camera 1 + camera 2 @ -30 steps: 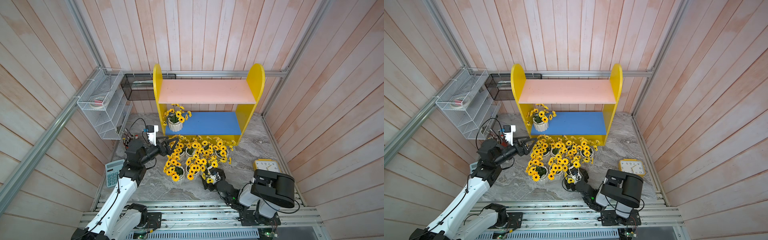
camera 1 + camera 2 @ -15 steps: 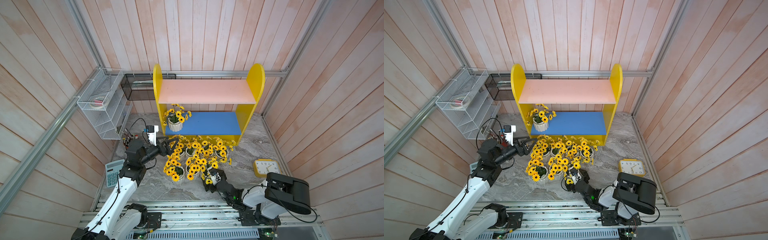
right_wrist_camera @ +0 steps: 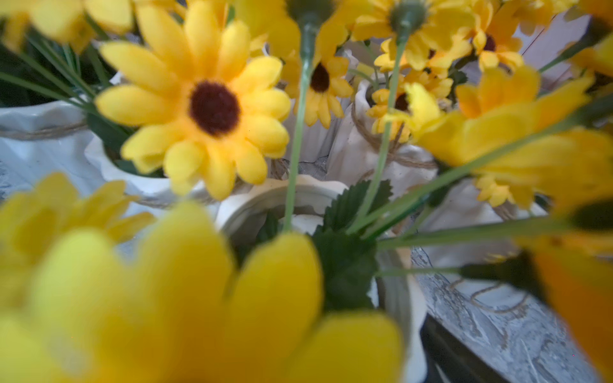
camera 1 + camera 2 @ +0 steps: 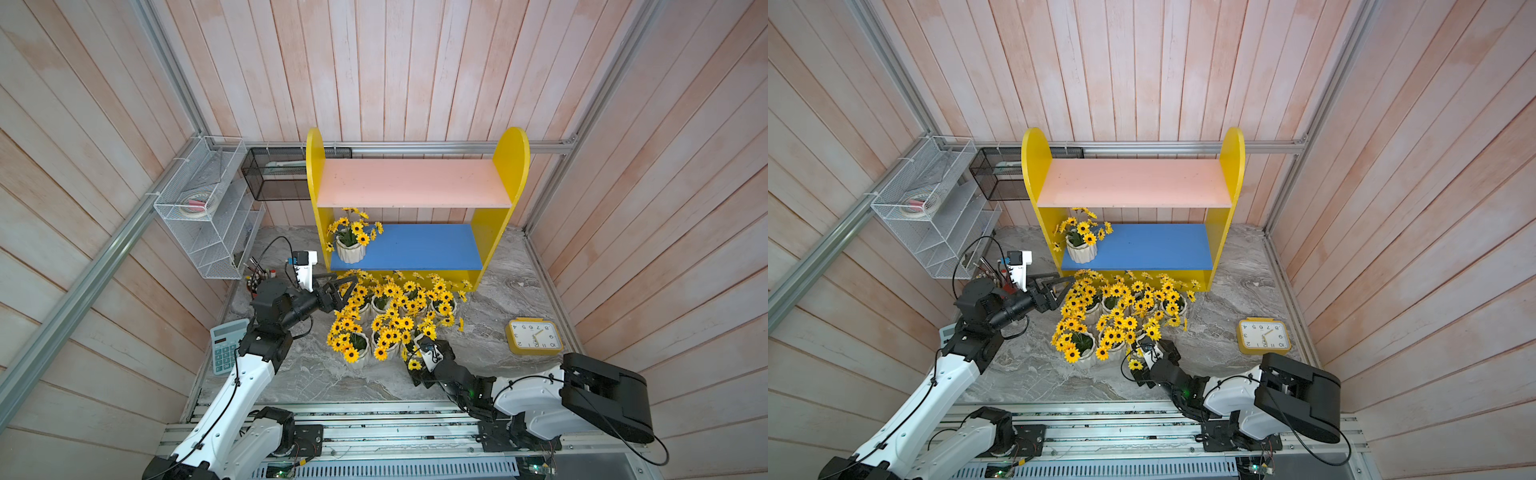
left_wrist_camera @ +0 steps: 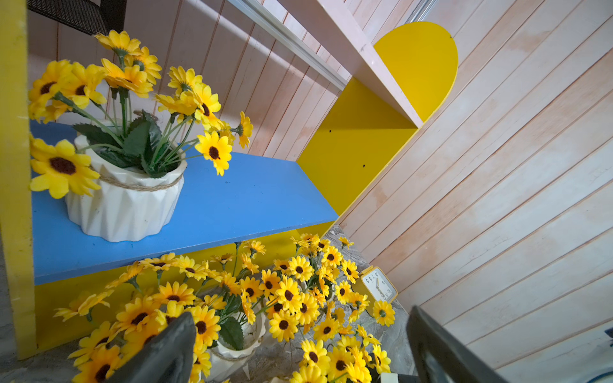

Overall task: Take the sunflower pots off the shelves
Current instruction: Place the sunflower pot at the center of the board.

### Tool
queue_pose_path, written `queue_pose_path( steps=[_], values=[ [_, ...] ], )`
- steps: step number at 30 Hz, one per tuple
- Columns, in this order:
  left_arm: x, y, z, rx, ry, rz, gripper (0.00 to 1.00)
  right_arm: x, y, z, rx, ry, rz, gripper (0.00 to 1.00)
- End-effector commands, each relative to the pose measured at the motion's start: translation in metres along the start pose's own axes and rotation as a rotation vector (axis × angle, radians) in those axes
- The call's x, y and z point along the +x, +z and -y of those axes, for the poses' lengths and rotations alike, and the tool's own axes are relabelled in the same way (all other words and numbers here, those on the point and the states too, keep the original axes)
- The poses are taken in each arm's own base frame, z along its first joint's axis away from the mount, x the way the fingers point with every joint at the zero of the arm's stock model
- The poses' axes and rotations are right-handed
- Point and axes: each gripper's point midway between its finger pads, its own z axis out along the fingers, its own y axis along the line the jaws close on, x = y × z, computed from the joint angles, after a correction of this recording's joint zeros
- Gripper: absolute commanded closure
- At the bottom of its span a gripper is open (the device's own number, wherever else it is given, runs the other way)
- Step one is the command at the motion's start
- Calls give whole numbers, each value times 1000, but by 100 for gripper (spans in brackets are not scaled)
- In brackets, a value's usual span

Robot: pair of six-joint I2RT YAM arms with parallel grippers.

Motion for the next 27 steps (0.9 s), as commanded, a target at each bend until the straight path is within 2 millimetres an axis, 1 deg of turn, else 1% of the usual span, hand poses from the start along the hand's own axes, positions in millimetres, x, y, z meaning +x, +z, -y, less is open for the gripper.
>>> queue_pose_path(
  steps=[1,9,14,16,20,24,27],
  values=[
    [-6,-2,3,-6,33,18,0,-3,-1,-14,-60,2,-15,2],
    [-6,-3,4,-5,36,20,0,-3,-6,-16,-77,17,-42,2],
    [-7,-3,6,5,34,17,0,-1,-14,0,-19,52,-22,2],
    [-6,-3,4,-3,29,16,0,-4,-18,9,24,66,-4,2],
    [-8,-2,6,4,33,12,0,-9,-23,18,56,73,29,2],
    [-6,-2,4,-3,32,12,0,-10,-24,15,35,62,10,2],
    [-6,-2,5,0,32,11,0,-7,-25,12,20,76,-19,2]
  ],
)
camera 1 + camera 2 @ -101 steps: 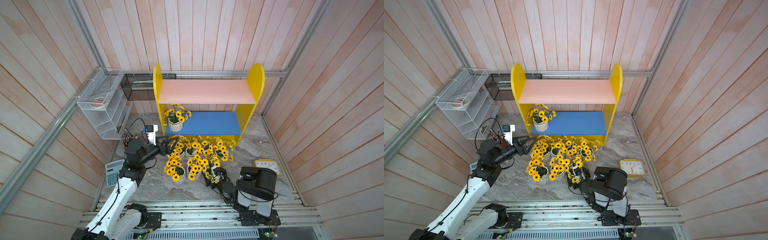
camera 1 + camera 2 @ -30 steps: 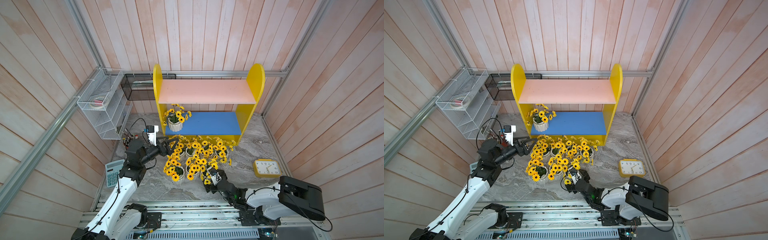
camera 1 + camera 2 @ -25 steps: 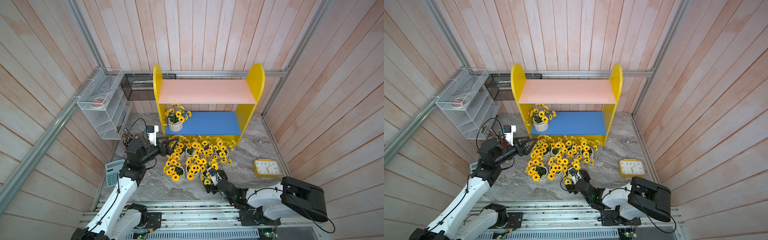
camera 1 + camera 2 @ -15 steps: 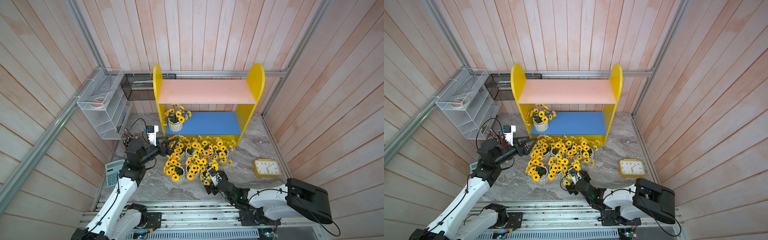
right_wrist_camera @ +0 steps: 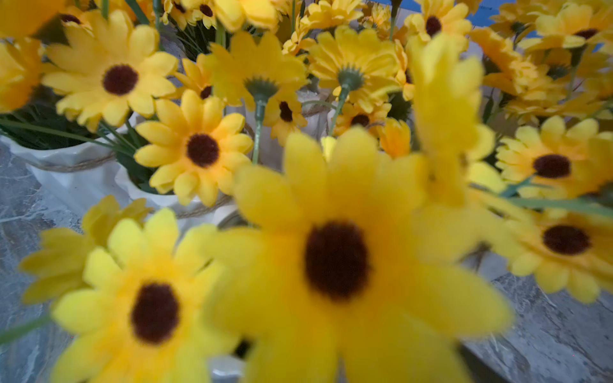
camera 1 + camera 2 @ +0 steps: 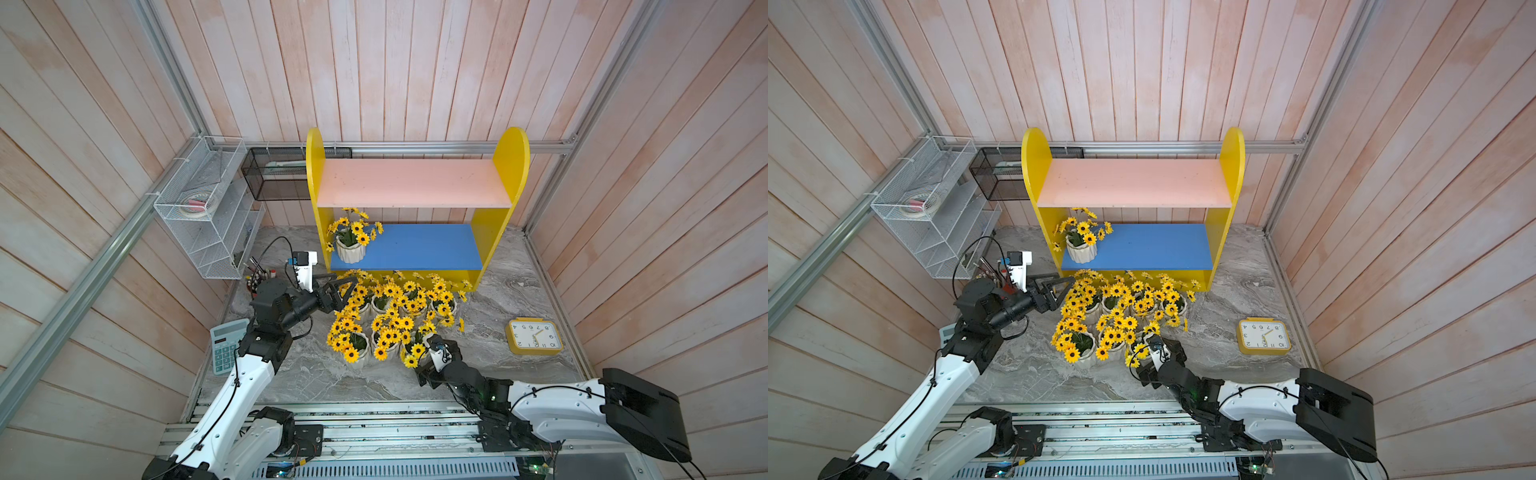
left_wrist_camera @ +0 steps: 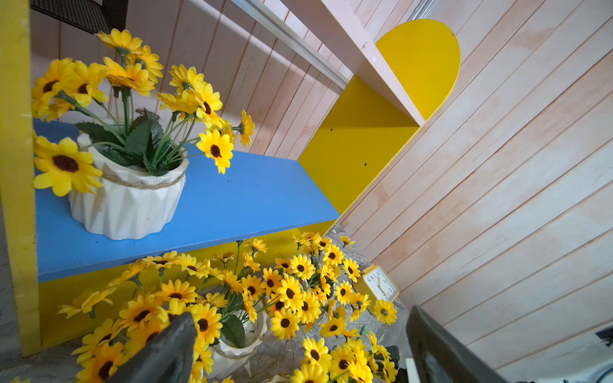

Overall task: Take the sunflower pots off the shelves
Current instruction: Place the sunflower pot at the center of the board.

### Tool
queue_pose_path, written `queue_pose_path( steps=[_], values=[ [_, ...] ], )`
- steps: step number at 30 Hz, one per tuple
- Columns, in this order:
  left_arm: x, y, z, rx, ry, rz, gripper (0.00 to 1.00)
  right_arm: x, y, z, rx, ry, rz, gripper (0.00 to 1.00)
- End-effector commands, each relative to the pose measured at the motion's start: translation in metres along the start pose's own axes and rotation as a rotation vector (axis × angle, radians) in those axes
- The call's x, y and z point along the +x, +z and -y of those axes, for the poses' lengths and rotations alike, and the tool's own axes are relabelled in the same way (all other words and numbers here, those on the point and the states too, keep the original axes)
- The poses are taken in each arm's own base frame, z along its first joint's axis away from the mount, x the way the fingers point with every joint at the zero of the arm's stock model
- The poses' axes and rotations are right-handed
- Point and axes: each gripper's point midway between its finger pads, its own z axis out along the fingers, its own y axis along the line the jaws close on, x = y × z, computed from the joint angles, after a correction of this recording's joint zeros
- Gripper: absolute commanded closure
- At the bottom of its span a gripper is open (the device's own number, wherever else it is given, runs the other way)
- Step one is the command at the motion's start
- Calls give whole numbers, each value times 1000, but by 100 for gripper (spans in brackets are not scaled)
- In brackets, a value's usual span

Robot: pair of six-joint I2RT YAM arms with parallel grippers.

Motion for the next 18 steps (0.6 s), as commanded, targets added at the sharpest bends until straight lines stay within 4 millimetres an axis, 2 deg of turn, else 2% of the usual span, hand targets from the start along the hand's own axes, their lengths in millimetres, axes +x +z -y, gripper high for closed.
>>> queue_pose_path(
  steps=[1,9,12,15,18],
  values=[
    [-7,-2,5,4,31,17,0,9,-2,-1,-4,21,-50,2],
    [-7,-2,4,-5,31,20,0,16,-9,4,-10,115,-50,2],
    [-7,0,-9,-73,23,8,0,23,-7,11,21,129,-76,2],
    [-6,4,-20,-159,34,-9,0,18,-4,18,62,142,-61,2],
    [-2,12,-22,-223,68,-42,0,16,0,23,78,134,-58,5]
  ],
)
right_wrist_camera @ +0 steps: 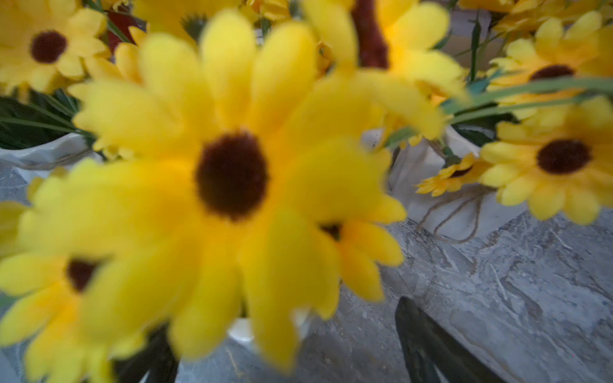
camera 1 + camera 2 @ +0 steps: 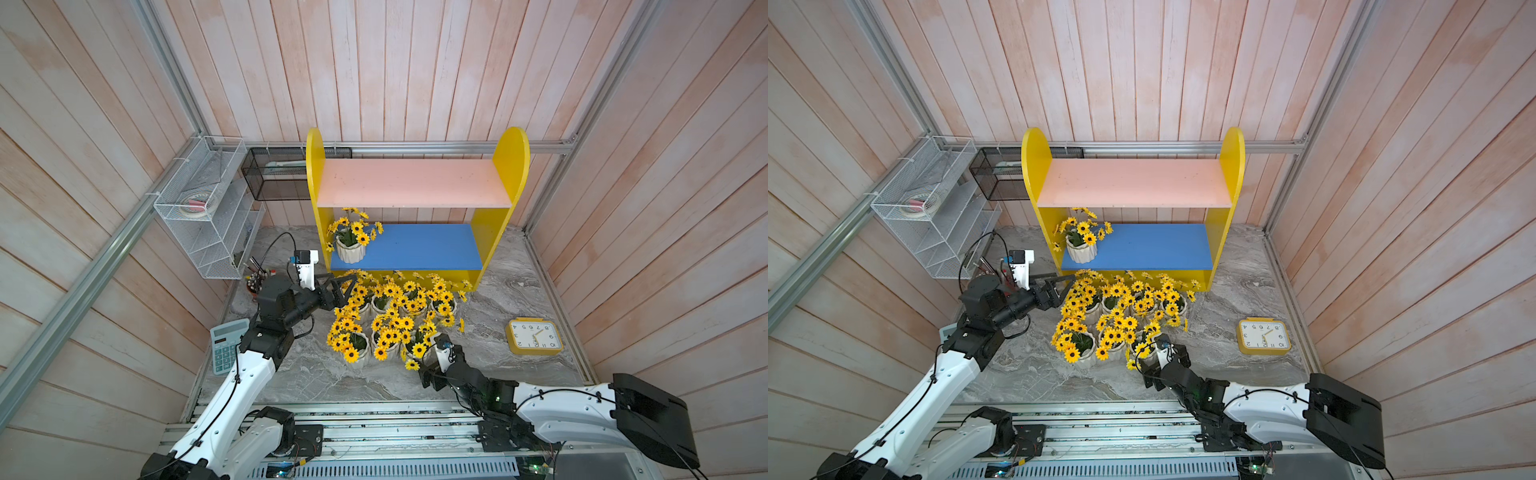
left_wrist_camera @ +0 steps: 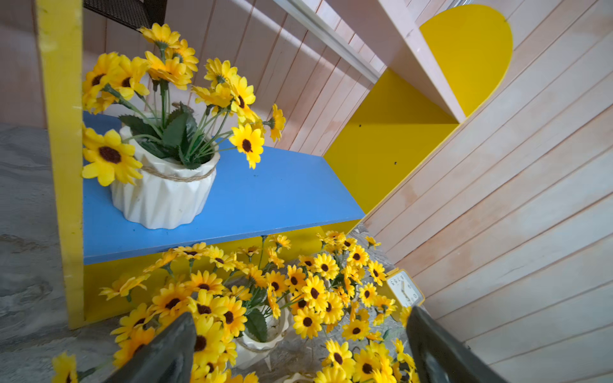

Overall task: Take the sunflower pots off the shelves
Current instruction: Place the sunflower pot at the center of the board.

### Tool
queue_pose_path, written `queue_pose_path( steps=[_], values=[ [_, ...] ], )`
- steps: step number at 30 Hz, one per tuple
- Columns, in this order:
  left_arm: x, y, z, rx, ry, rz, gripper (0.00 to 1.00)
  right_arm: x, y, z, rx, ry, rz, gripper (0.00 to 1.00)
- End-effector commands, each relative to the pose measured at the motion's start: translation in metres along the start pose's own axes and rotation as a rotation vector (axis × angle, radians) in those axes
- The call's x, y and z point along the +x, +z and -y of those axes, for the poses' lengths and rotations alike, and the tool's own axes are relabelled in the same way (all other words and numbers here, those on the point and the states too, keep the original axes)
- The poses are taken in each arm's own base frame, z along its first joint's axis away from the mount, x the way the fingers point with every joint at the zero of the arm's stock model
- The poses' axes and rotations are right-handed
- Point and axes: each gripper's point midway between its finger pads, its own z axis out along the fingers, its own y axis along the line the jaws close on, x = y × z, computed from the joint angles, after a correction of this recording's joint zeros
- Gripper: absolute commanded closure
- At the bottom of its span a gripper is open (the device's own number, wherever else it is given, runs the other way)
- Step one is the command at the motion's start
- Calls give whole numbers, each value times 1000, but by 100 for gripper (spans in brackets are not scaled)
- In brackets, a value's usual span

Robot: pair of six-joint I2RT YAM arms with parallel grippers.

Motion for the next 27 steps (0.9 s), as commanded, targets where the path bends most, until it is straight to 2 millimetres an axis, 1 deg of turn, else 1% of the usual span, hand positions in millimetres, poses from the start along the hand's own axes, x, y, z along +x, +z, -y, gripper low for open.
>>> queue_pose_path(
  steps=[1,3,5,8,11,14,16,19,21,24,27],
  values=[
    [-4,5,-4,-107,74,-15,0,-2,3,10,49,6,7,5],
    [-2,9,-6,-165,103,-31,1,-3,3,10,49,12,11,5],
    [-2,12,-12,-234,125,-43,1,-2,1,9,37,10,1,5],
    [-8,12,-26,-323,121,-32,1,1,-3,5,1,20,-18,4],
    [-14,14,-33,-361,104,7,0,1,-7,-4,-57,46,-34,3],
    [-14,23,-36,-362,97,6,0,6,-12,-12,-104,95,-90,2],
    [-12,30,-34,-343,107,0,0,12,-15,-8,-76,149,-134,2],
    [-7,40,-29,-329,127,-26,0,18,-19,7,22,263,-183,2],
    [-5,45,-26,-336,152,-37,0,19,-24,15,69,283,-202,3],
    [-5,54,-21,-330,170,-56,1,18,-29,19,80,299,-207,4],
    [-5,59,-27,-361,173,-67,1,16,-35,25,107,299,-215,4]
  ],
)
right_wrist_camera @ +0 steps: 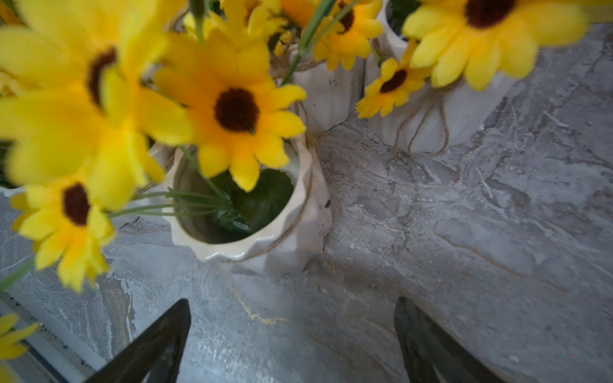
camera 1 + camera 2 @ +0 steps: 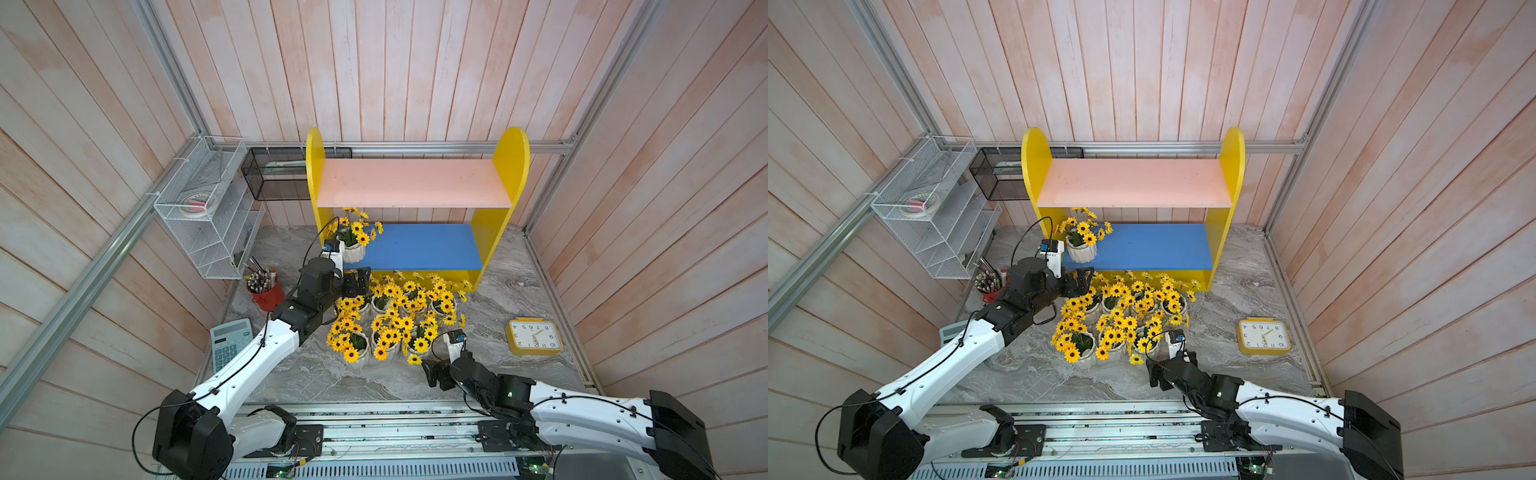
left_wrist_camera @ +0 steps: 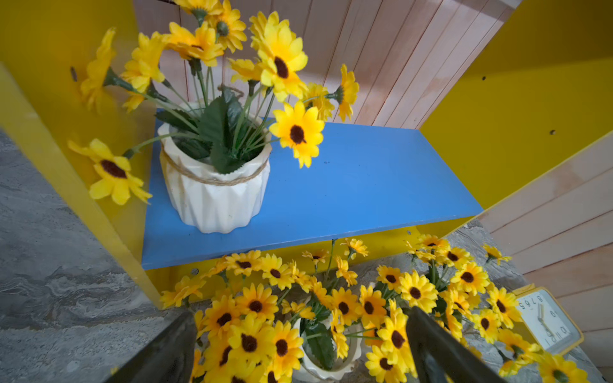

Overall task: Take the sunflower pots off the shelves
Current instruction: Pick up the sunflower pot from the shelf.

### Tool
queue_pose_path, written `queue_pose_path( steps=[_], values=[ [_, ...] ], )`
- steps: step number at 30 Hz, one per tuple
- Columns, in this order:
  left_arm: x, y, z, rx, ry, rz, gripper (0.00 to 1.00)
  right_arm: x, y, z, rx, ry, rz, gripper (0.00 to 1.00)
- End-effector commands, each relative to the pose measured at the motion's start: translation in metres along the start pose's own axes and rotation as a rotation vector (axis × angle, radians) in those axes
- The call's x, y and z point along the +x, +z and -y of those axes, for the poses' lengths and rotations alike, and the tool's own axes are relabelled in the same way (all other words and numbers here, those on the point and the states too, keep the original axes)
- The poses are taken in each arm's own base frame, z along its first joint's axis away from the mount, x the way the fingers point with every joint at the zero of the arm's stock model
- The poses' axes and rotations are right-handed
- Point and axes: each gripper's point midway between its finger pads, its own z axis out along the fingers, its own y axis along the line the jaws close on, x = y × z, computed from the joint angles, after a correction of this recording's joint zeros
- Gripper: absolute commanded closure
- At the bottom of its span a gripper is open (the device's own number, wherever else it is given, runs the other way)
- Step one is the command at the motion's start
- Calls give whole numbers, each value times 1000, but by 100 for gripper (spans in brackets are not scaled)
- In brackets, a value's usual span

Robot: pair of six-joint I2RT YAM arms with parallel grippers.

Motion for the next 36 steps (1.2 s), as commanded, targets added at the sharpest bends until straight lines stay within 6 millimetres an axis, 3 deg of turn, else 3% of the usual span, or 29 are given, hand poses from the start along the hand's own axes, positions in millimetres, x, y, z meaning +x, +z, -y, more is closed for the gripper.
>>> queue_pose_path(
  steps=[1,6,13,19,36],
  values=[
    [-11,5,-8,-57,22,22,1,3,-9,19,100,26,-36,4],
    [-7,22,-16,-114,35,-14,0,-1,-22,26,151,21,-73,4],
    [-8,44,-21,-149,74,-32,0,-32,-41,22,143,86,3,4],
    [-9,61,-41,-272,45,-28,0,-55,-52,28,152,101,73,4],
    [-17,94,-53,-260,102,50,0,-73,-71,34,151,105,152,2]
  ],
)
